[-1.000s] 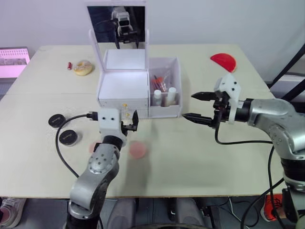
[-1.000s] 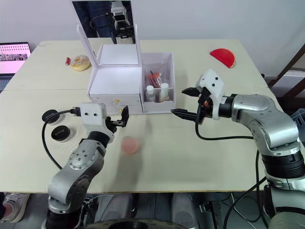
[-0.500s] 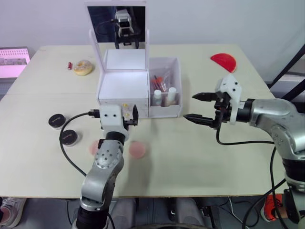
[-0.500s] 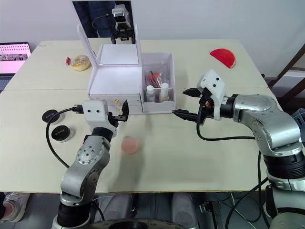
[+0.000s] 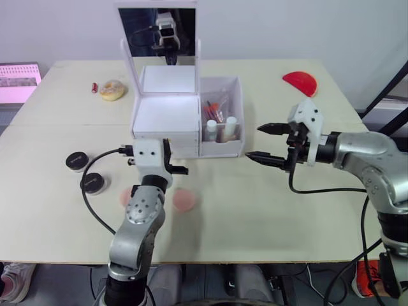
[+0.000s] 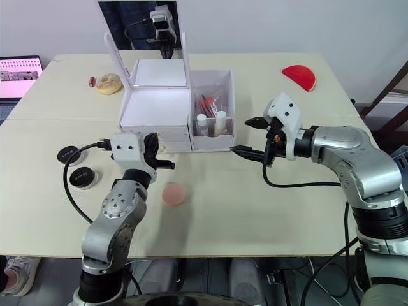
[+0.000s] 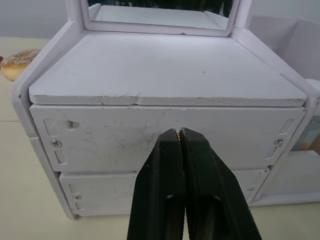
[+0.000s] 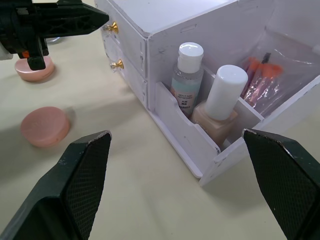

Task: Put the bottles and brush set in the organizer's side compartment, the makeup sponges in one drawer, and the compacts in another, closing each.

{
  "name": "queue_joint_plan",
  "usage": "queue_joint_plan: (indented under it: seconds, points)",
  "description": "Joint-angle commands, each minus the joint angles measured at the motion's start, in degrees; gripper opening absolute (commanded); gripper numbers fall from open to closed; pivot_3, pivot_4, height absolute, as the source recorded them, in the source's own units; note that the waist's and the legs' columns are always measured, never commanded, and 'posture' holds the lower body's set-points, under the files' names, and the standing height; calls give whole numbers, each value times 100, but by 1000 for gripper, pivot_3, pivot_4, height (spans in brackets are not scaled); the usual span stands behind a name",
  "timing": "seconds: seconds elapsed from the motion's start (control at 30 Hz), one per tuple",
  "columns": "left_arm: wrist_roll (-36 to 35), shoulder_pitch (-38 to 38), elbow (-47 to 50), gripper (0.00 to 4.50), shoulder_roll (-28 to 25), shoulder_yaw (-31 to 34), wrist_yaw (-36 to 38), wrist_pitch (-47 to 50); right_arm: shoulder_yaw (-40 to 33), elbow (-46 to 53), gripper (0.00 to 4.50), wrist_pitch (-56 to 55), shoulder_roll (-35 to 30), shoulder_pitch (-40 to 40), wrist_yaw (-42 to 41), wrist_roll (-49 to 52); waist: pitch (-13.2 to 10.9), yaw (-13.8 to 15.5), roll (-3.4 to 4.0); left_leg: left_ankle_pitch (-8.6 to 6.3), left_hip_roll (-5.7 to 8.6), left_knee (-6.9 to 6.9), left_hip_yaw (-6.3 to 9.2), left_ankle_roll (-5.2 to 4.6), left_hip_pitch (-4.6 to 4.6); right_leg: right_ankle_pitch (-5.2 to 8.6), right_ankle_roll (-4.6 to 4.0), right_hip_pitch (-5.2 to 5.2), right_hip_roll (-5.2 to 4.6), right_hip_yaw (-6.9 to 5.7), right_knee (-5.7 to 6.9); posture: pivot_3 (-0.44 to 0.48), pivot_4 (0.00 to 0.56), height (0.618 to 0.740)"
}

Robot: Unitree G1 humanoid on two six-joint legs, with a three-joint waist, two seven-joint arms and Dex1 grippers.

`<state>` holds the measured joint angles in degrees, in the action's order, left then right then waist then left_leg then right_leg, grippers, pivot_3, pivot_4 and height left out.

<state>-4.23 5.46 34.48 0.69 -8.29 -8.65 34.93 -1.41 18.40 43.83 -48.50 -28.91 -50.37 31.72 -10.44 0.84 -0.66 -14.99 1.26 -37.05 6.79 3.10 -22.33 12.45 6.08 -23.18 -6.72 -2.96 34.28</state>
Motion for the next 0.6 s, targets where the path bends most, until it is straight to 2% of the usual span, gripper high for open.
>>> queue_joint_plan:
  seconds: [0.03, 0.07, 0.17, 0.3, 0.33, 0.6]
  points:
    - [-17, 26, 187, 44, 59, 3, 100, -15, -203, 207, 4500, -40, -47, 3, 22, 31, 0, 1, 0, 0, 0, 0, 0, 0, 0, 0, 0, 0, 0, 0, 0, 0, 150, 739]
    - [-24, 15, 212, 44, 68, -7, 122, -31, -200, 213, 4500, -45, -47, 11, 27, 22, 0, 1, 0, 0, 0, 0, 0, 0, 0, 0, 0, 0, 0, 0, 0, 0, 150, 739]
    - [29, -31, 281, 775, 87, -14, 110, 8, -189, 241, 4500, -54, -50, 32, 44, 5, 0, 2, 0, 0, 0, 0, 0, 0, 0, 0, 0, 0, 0, 0, -1, 0, 150, 739]
    - [73, -40, 303, 2770, 94, 19, 95, 122, -181, 255, 4500, -23, -51, 34, 57, 26, 0, -1, 0, 0, 0, 1, 0, 0, -1, 0, 0, 0, 0, 0, 0, 0, 150, 739]
    - [79, -24, 260, 3132, 92, 41, 97, 120, -176, 255, 4500, -14, -49, 30, 61, 31, 0, -1, 0, 0, 0, 1, 0, 0, -1, 0, 0, 0, 0, 0, 0, 0, 150, 739]
    - [60, 117, -106, 3132, 75, 150, 182, 64, -157, 234, 4500, 14, -38, -9, 98, 4, 0, -1, 0, 0, 0, 0, 0, 0, 0, 0, 1, 0, 0, 0, 0, 0, 150, 739]
